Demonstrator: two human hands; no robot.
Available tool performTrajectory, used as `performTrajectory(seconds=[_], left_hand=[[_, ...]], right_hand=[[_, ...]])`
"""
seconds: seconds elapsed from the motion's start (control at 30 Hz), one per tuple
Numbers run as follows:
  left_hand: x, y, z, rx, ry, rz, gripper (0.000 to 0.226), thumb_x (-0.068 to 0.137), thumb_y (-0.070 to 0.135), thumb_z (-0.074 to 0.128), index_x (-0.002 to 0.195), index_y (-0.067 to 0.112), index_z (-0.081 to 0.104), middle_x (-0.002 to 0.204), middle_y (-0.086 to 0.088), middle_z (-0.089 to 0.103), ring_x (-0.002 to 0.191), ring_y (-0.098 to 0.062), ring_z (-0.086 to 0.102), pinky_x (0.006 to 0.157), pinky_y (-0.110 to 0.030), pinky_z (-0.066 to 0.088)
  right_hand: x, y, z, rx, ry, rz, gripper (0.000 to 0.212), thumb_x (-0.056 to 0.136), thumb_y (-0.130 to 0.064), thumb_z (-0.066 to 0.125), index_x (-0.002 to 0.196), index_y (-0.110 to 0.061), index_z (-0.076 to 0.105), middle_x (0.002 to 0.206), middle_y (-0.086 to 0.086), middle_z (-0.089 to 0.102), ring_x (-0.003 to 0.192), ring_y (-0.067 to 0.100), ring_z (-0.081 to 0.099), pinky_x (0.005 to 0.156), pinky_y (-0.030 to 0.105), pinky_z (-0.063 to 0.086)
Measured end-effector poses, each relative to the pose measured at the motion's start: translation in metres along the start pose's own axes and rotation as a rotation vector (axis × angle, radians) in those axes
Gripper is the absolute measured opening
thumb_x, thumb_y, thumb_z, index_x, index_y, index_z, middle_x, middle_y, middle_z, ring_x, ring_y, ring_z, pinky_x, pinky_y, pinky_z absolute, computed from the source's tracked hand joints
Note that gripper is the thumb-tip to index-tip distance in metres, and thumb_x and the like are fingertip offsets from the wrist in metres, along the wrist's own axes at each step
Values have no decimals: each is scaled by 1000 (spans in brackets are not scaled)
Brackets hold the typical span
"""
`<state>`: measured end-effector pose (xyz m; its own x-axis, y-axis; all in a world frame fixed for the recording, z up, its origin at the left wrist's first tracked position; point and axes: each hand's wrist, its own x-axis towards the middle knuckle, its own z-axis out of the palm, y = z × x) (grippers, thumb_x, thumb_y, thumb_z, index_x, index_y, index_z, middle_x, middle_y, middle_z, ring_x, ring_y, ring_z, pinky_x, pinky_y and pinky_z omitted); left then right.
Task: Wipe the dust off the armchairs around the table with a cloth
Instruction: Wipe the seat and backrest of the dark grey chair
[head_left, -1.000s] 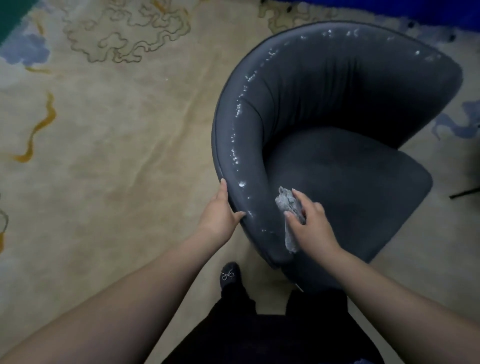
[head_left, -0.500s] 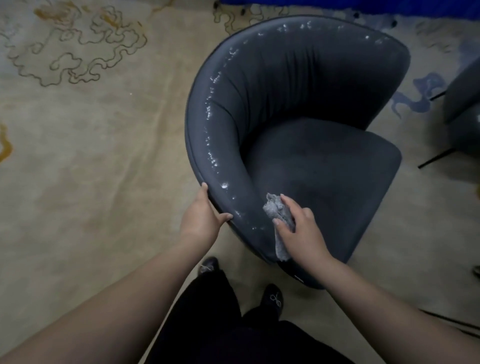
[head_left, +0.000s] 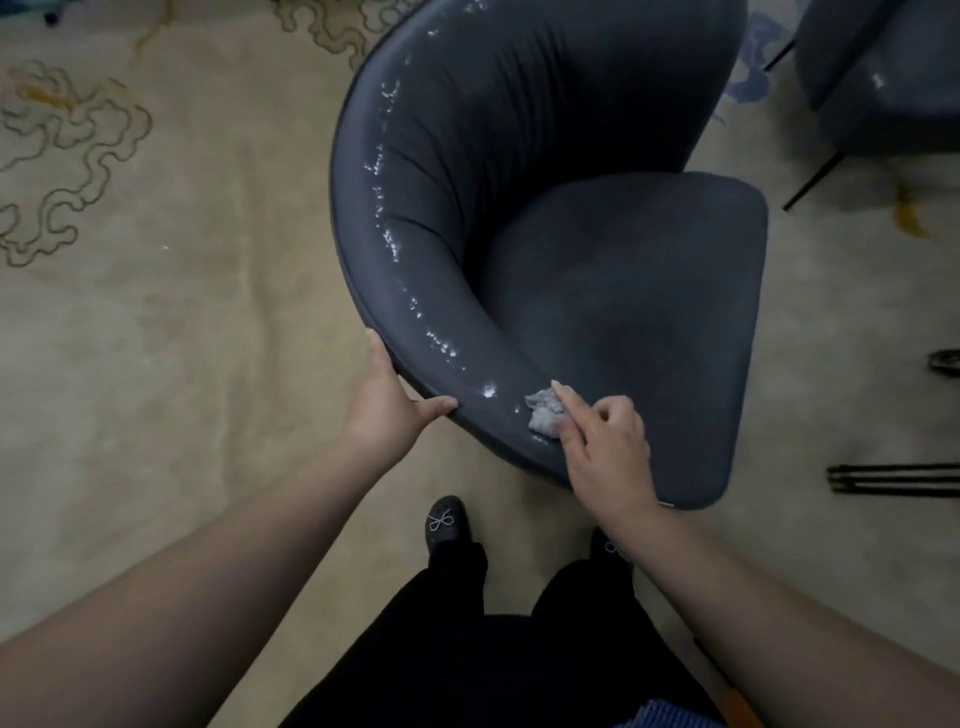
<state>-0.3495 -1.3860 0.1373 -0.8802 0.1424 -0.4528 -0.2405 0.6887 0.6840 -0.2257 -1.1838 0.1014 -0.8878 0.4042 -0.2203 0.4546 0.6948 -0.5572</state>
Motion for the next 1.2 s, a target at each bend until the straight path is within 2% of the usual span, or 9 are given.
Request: performTrajectory(seconds=[0.1, 0.17, 0.23, 0.33, 0.57, 0.77, 1.0, 1.07, 1.2], left_hand=[[12, -1, -6, 11, -54, -3, 105, 68, 24, 86, 146, 19, 14, 134, 8, 50, 123, -15, 49, 90, -28, 42], [17, -1, -6, 23, -84, -24, 112, 71, 23, 84, 149, 15, 3, 141, 2, 47, 120, -22, 53, 95, -36, 45], [17, -1, -4, 37, -105, -36, 118, 75, 20, 81, 149, 17, -11, 142, 2, 45, 109, -26, 60, 93, -41, 48], [16, 0, -3, 48, -111, -47, 125, 78, 21, 79, 147, 20, -25, 144, 2, 42, 110, -27, 59, 92, -43, 48], [21, 7, -5, 50, -135, -128, 130, 75, 18, 81, 145, 21, -28, 133, -6, 52, 112, -29, 58, 94, -48, 49], [22, 9, -3, 69, -116, -141, 130, 76, 18, 80, 143, 17, -32, 137, -7, 50, 113, -30, 58, 95, -47, 48], [19, 7, -4, 42, -116, -132, 131, 76, 18, 80, 143, 20, -33, 141, -2, 47, 118, -27, 54, 98, -43, 46], [19, 6, -4, 22, -108, -130, 132, 75, 18, 81, 143, 20, -32, 143, 1, 45, 120, -25, 52, 96, -38, 45], [17, 2, -2, 5, -81, -106, 133, 73, 20, 83, 145, 20, -29, 149, 1, 37, 127, -23, 46, 99, -35, 42]], right_hand=[[-8, 11, -4, 33, 60, -13, 40, 93, -27, 56, 131, -40, 54, 97, 2, 41, 91, 22, 45, 90, 45, 44], [-13, 16, -3, 47, 97, 18, 40, 93, -23, 58, 129, -39, 56, 96, 2, 41, 90, 22, 45, 90, 48, 44], [-13, 6, 1, 49, 123, 39, 38, 92, -27, 59, 126, -41, 58, 96, 0, 41, 91, 22, 45, 89, 48, 45], [-9, -20, 9, 54, 114, -20, 34, 86, -43, 60, 120, -45, 62, 95, -4, 41, 92, 19, 44, 88, 43, 43], [-20, 7, -2, 92, 148, -43, 39, 80, -16, 75, 116, -29, 68, 94, 6, 45, 90, 29, 49, 83, 50, 48], [0, -34, 13, 53, 67, -138, 40, 77, -43, 65, 117, -37, 67, 96, 2, 46, 91, 26, 48, 82, 42, 45], [-15, -2, 2, 53, 144, -127, 45, 79, -32, 67, 123, -30, 59, 93, 11, 48, 86, 30, 49, 79, 50, 49], [-10, -14, 7, 53, 155, -107, 42, 79, -33, 67, 120, -32, 64, 94, 9, 48, 86, 29, 49, 78, 48, 49], [12, -55, 25, 9, 67, -224, 44, 79, -40, 69, 122, -39, 63, 98, 4, 46, 90, 25, 46, 78, 40, 41]])
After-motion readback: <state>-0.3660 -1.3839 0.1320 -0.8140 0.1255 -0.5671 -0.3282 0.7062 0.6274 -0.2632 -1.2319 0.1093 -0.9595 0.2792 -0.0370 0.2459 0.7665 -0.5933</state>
